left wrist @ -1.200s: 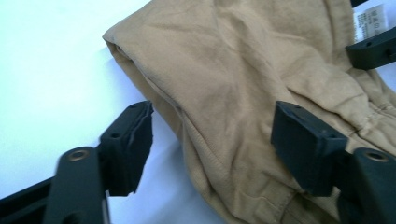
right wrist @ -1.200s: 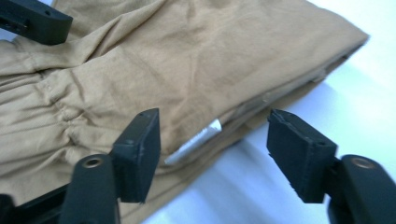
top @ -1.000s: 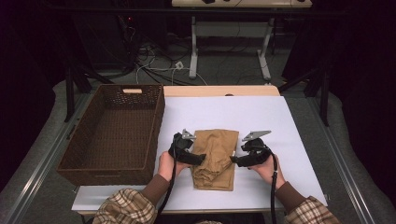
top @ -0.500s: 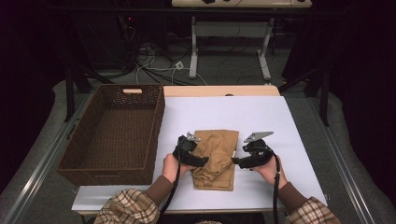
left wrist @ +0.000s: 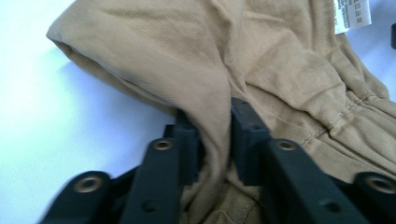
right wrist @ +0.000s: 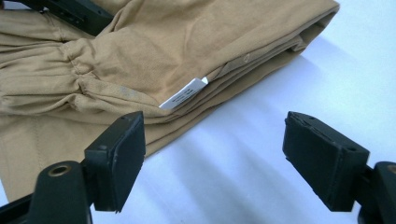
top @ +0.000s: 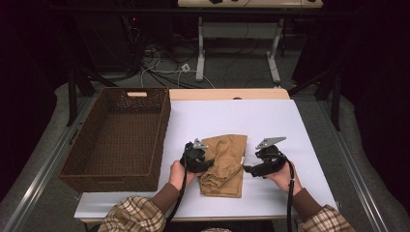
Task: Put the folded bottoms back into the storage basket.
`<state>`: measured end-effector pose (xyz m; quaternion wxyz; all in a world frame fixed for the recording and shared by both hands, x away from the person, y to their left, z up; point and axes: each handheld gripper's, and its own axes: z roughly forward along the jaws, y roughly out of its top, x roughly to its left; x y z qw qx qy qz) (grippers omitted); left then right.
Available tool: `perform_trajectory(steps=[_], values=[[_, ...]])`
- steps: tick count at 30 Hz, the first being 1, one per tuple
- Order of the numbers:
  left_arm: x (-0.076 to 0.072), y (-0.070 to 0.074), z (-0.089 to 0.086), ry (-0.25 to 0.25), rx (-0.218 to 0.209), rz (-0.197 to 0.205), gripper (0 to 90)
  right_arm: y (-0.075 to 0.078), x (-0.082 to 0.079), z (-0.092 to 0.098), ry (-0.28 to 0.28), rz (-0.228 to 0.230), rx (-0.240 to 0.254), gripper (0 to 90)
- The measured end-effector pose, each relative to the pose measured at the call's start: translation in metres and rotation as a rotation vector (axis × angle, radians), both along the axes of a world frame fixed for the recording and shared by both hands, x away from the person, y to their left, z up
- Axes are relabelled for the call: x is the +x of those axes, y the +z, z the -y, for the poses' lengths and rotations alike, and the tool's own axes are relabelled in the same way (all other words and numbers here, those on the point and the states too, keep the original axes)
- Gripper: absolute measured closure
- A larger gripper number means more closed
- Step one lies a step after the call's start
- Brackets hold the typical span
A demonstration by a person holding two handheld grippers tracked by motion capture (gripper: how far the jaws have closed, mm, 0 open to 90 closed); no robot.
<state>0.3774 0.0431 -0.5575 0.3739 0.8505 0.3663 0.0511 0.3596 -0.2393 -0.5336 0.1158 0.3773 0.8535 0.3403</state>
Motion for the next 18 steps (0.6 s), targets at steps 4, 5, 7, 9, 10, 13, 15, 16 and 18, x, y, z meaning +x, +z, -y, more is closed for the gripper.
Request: perform_trajectory(steps=[4, 5, 7, 9, 10, 13, 15, 16, 18], values=[[0.0, 0.0, -0.001, -0.01, -0.009, -0.005, 80.8, 0.002, -0.002, 0.003, 0.004, 0.001, 0.008, 20.8], [0.001, 0.0, -0.002, -0.014, -0.012, -0.008, 81.1, 0.002, -0.002, 0.004, 0.008, 0.006, 0.007, 20.7], [0.002, 0.0, -0.004, -0.012, -0.033, -0.017, 81.7, 0.003, -0.003, 0.006, 0.017, -0.002, 0.006, 20.7], [0.003, 0.0, -0.005, -0.011, -0.046, -0.021, 82.1, 0.003, -0.004, 0.007, 0.02, -0.003, 0.006, 20.7], [0.003, 0.0, -0.006, -0.013, -0.049, -0.018, 82.2, 0.003, -0.004, 0.008, 0.02, -0.002, 0.008, 20.7], [0.003, 0.002, -0.007, -0.015, -0.056, -0.016, 82.5, 0.003, -0.004, 0.011, 0.013, -0.001, 0.014, 20.6], [0.003, 0.003, -0.008, -0.017, -0.064, -0.015, 82.6, 0.004, -0.004, 0.012, 0.015, -0.001, 0.013, 20.5], [0.003, 0.003, -0.008, -0.019, -0.068, -0.015, 82.6, 0.003, -0.003, 0.012, 0.013, 0.004, 0.018, 20.5], [0.004, 0.004, -0.01, -0.019, -0.078, -0.012, 82.6, 0.003, -0.003, 0.012, 0.013, -0.004, 0.012, 20.4]])
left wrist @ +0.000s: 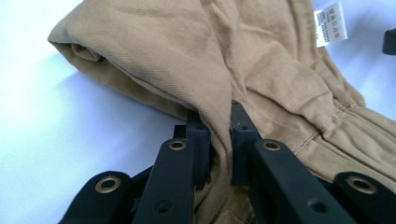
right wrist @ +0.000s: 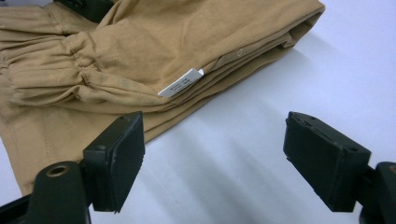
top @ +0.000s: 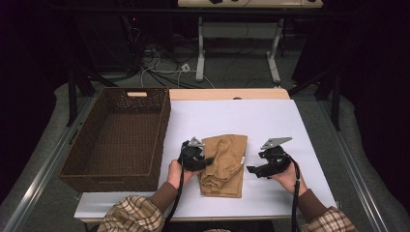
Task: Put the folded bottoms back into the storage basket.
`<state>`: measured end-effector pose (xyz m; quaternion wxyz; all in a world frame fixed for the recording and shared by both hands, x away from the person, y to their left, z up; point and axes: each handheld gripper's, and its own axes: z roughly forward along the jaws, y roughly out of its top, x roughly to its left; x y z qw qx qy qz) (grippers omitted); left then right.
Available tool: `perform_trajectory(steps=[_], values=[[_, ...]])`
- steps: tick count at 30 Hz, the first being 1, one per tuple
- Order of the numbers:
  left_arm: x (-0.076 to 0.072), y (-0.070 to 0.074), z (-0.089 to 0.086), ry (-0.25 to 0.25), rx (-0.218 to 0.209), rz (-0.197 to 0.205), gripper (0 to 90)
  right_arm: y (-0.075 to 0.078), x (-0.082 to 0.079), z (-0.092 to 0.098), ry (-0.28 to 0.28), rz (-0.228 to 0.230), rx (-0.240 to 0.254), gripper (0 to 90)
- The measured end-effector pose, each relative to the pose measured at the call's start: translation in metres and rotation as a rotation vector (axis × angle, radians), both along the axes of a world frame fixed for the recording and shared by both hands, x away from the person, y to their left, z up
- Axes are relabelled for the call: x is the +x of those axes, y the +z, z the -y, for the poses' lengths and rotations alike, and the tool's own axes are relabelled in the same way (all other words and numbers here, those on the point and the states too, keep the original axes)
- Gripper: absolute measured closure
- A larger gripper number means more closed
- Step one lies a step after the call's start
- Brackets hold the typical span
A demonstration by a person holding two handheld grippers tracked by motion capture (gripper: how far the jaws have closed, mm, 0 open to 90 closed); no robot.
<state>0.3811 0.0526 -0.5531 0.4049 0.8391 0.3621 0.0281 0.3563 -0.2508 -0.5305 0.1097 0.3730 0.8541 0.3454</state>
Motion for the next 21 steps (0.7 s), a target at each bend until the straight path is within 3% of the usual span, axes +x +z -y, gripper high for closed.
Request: perform_trajectory(steps=[4, 13, 21], values=[[0.0, 0.003, -0.002, 0.002, -0.033, 0.009, 82.7, 0.0, 0.0, -0.001, 0.006, 0.001, -0.009, 20.4], [0.003, 0.014, -0.005, -0.029, -0.055, 0.033, 83.2, -0.001, 0.001, -0.002, 0.015, 0.002, -0.011, 20.2], [0.002, 0.03, -0.006, -0.046, -0.044, 0.092, 83.4, -0.002, 0.0, -0.003, 0.021, -0.001, -0.018, 19.5]])
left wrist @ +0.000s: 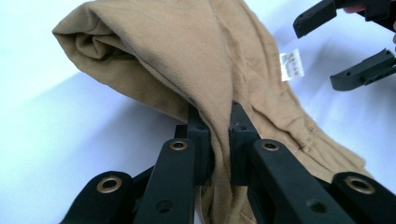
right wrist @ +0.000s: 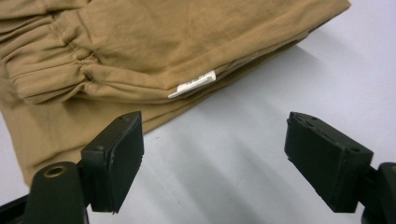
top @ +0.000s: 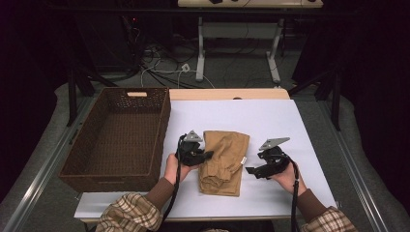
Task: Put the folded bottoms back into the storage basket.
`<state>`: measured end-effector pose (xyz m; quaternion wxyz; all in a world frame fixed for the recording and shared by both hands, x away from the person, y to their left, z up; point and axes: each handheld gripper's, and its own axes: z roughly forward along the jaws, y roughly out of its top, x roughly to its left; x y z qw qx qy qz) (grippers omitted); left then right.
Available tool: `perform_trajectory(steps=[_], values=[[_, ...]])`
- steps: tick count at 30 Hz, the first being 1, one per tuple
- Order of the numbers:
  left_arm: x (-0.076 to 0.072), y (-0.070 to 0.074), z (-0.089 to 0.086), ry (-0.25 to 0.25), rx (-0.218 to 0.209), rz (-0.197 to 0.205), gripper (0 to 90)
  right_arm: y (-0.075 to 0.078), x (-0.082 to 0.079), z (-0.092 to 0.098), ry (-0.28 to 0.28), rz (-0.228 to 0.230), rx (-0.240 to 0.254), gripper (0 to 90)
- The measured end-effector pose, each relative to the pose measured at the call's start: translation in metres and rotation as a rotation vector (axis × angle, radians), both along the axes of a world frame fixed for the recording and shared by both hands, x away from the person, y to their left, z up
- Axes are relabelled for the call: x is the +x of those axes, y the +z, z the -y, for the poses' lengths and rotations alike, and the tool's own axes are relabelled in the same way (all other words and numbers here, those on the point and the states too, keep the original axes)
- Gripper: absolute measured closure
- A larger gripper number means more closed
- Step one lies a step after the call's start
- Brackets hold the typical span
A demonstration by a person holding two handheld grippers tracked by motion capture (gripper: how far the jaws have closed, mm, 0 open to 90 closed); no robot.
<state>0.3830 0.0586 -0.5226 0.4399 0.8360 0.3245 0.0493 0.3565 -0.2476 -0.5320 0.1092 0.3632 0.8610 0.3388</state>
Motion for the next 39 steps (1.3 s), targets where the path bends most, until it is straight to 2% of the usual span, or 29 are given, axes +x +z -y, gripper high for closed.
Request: perform_trajectory(steps=[10, 18, 28, 39], values=[[-0.002, 0.015, -0.004, 0.007, 0.006, 0.048, 83.5, -0.001, 0.0, -0.001, 0.001, 0.0, -0.003, 19.2], [-0.007, 0.027, -0.001, -0.007, 0.038, 0.095, 83.6, -0.001, 0.0, -0.002, 0.004, 0.0, -0.006, 19.2], [-0.011, 0.052, -0.003, -0.019, 0.086, 0.16, 83.7, 0.0, -0.001, -0.003, 0.006, 0.002, -0.002, 19.0], [-0.011, 0.077, -0.007, -0.026, 0.139, 0.206, 83.7, 0.0, -0.001, -0.003, 0.003, 0.005, -0.005, 19.0]])
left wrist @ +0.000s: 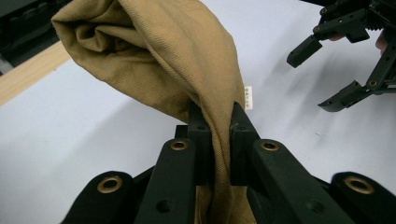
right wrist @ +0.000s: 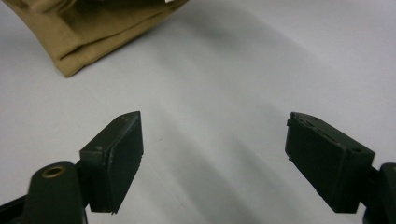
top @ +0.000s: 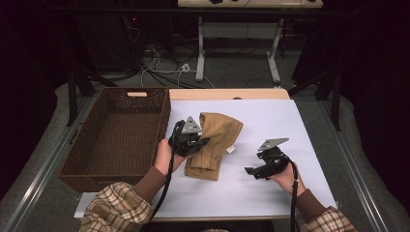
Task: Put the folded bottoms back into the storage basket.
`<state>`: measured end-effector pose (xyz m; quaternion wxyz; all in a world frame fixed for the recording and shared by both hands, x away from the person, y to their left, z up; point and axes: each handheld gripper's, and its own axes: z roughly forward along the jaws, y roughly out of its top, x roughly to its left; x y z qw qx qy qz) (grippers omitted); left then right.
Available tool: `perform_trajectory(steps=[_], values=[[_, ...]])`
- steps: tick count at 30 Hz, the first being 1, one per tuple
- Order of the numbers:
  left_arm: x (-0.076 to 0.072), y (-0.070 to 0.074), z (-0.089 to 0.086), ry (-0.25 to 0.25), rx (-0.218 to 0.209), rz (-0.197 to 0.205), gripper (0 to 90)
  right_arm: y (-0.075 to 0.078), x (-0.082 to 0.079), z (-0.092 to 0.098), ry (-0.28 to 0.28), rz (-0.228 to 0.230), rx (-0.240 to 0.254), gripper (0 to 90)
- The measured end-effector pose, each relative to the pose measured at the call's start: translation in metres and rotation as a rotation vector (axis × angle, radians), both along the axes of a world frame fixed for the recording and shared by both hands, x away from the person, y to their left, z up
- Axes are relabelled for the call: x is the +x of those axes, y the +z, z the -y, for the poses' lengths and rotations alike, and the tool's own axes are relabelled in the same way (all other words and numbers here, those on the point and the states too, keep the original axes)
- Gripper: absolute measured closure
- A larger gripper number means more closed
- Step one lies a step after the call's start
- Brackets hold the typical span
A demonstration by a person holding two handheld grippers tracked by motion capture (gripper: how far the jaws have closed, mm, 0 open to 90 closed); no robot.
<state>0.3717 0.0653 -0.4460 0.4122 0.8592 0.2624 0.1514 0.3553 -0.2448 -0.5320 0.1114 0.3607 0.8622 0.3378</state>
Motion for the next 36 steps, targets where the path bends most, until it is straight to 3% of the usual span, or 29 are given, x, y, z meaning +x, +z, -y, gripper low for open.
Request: perform_trajectory(steps=[24, 28, 36], values=[[0.014, 0.037, -0.015, -0.009, 0.121, 0.048, 83.7, 0.0, 0.0, 0.0, 0.001, -0.004, -0.001, 18.9], [0.018, 0.043, -0.017, -0.014, 0.157, 0.064, 83.7, -0.001, 0.0, 0.0, 0.0, -0.001, -0.001, 18.9], [0.024, 0.052, -0.023, -0.01, 0.186, 0.084, 83.6, -0.001, 0.0, -0.001, 0.02, -0.003, 0.004, 15.8]])
